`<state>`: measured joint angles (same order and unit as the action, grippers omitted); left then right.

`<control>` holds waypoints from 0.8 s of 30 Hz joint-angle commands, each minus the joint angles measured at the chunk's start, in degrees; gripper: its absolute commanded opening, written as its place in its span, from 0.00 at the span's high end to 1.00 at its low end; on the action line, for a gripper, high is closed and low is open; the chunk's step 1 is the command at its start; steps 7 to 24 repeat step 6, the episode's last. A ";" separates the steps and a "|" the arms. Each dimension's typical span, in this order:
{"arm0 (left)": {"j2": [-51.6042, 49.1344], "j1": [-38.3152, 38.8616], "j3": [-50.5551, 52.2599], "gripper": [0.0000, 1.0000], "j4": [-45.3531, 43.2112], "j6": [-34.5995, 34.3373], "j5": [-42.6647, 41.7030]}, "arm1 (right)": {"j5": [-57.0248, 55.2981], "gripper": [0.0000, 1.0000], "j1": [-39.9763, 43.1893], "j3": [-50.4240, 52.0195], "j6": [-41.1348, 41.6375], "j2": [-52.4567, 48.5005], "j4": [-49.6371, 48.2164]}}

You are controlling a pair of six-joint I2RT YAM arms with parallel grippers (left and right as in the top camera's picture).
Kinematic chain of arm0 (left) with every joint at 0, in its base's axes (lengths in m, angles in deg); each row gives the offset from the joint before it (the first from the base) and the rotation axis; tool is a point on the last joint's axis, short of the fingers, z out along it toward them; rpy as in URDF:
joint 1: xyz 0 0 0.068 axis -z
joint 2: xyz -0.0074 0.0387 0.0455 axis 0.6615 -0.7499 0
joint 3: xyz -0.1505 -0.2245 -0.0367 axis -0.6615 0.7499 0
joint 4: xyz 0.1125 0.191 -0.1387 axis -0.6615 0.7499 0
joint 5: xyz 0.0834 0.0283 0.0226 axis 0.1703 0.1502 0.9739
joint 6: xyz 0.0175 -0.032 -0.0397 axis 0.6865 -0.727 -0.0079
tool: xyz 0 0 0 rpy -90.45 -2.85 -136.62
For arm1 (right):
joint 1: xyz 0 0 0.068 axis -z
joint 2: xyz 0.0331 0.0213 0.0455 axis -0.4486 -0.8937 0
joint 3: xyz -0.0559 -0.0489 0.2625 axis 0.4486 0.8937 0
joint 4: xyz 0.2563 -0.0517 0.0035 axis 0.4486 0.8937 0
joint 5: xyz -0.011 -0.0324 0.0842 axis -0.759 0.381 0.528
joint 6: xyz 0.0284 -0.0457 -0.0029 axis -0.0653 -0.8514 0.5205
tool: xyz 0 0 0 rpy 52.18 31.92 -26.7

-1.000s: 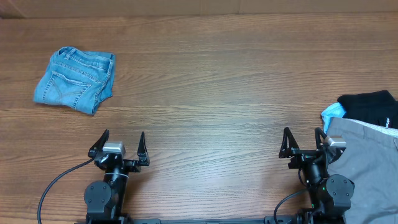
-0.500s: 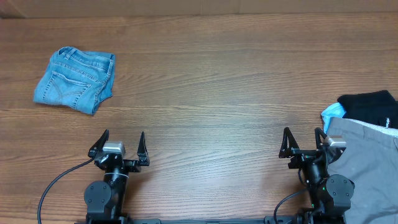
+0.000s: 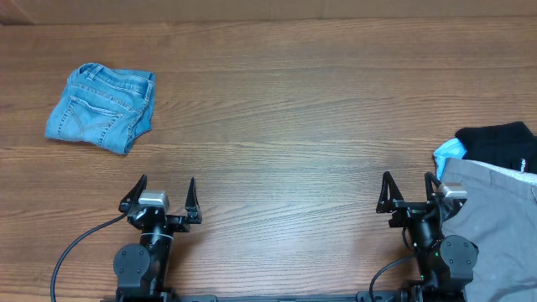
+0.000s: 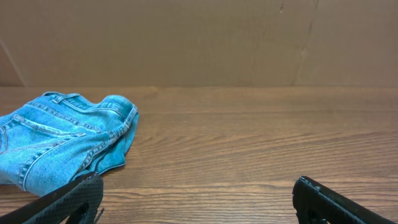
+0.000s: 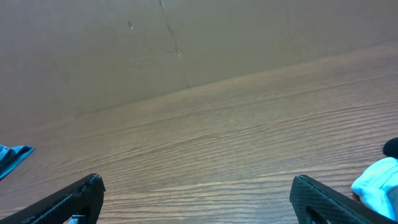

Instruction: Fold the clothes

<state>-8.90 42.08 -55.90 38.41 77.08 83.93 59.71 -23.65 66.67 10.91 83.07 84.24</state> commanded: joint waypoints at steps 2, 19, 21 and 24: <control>0.55 0.22 0.50 0.00 -0.35 -0.13 0.17 | 0.28 0.00 0.28 0.24 -0.20 0.61 -0.24; 0.55 0.20 0.50 0.00 -0.35 -0.13 0.17 | 0.28 0.00 0.28 0.24 -0.20 0.61 -0.24; 0.55 0.20 0.50 0.00 -0.35 -0.13 0.17 | 0.28 0.00 0.28 0.24 -0.20 0.61 -0.24; 0.55 0.20 0.50 0.00 -0.35 -0.13 0.17 | 0.28 0.00 0.28 0.24 -0.20 0.61 -0.24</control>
